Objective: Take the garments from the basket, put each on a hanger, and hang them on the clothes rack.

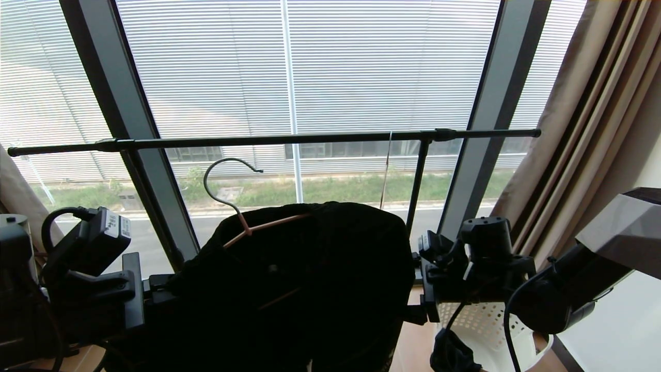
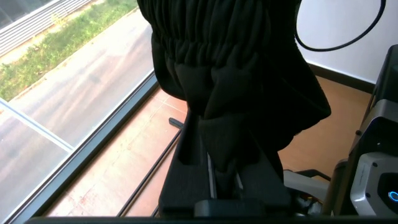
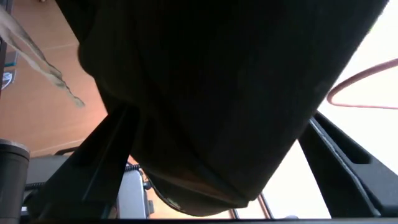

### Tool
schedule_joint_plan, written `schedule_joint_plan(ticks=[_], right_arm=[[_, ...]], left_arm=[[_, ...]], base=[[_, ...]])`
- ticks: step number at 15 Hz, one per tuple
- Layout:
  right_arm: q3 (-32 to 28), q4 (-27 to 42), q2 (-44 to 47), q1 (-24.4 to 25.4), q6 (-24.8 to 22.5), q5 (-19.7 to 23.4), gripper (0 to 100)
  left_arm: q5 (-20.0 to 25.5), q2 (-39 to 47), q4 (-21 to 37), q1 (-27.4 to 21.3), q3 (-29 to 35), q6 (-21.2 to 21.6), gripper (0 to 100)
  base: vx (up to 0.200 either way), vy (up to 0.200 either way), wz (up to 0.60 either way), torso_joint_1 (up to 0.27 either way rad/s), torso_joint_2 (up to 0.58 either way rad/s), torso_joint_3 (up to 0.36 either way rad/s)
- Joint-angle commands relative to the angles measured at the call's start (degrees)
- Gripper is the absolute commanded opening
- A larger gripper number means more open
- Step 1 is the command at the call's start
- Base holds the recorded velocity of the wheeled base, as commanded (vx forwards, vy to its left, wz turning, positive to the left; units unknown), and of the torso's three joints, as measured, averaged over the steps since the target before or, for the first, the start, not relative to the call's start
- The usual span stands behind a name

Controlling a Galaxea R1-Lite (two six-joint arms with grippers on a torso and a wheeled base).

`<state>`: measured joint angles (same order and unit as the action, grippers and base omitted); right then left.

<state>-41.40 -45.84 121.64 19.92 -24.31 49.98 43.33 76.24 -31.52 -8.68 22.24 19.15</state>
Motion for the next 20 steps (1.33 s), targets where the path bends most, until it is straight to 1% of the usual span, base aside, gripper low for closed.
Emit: schedule_joint_plan(ticks=[1, 2, 7, 10, 12, 13, 14, 20], right_arm=[[0.00, 0.05, 0.35, 0.03, -0.04, -0.06, 100], [-0.17, 0.05, 0.35, 0.03, -0.04, -0.06, 0], [-0.79, 0.13, 0.09, -0.41, -0.04, -0.24, 0], [-1.49, 0.13, -0.61, -2.17, -0.30, -1.55, 0], [-1.58, 0.13, -1.14, -3.48, -2.41, -1.82, 0], [-1.58, 0.13, -1.14, -3.57, -2.59, -1.82, 0], [-2.02, 0.13, -1.05, -4.80, -4.52, -1.82, 0], [-2.81, 0.13, -1.14, -7.00, -4.70, -1.82, 0]], left_arm=[[0.00, 0.22, -0.03, -0.02, 0.09, -0.08, 0], [0.00, 0.22, -0.03, -0.02, 0.09, -0.08, 0], [0.00, 0.93, -0.03, 0.33, 0.26, -0.43, 0], [0.00, 1.02, -0.99, 1.21, 0.00, -1.22, 0], [0.00, 1.10, -1.26, 2.26, 0.00, -1.22, 0], [0.00, 1.10, -1.26, 2.35, 0.00, -1.31, 0], [0.09, 1.10, -1.26, 2.62, 0.00, -1.31, 0], [0.09, 1.37, -1.26, 3.93, 0.00, -1.22, 0]], base=[[0.000, 0.000, 0.00, 0.000, 0.00, 0.000], [0.000, 0.000, 0.00, 0.000, 0.00, 0.000], [0.000, 0.000, 0.00, 0.000, 0.00, 0.000], [0.000, 0.000, 0.00, 0.000, 0.00, 0.000], [0.000, 0.000, 0.00, 0.000, 0.00, 0.000], [0.000, 0.000, 0.00, 0.000, 0.00, 0.000], [0.000, 0.000, 0.00, 0.000, 0.00, 0.000], [0.000, 0.000, 0.00, 0.000, 0.00, 0.000]])
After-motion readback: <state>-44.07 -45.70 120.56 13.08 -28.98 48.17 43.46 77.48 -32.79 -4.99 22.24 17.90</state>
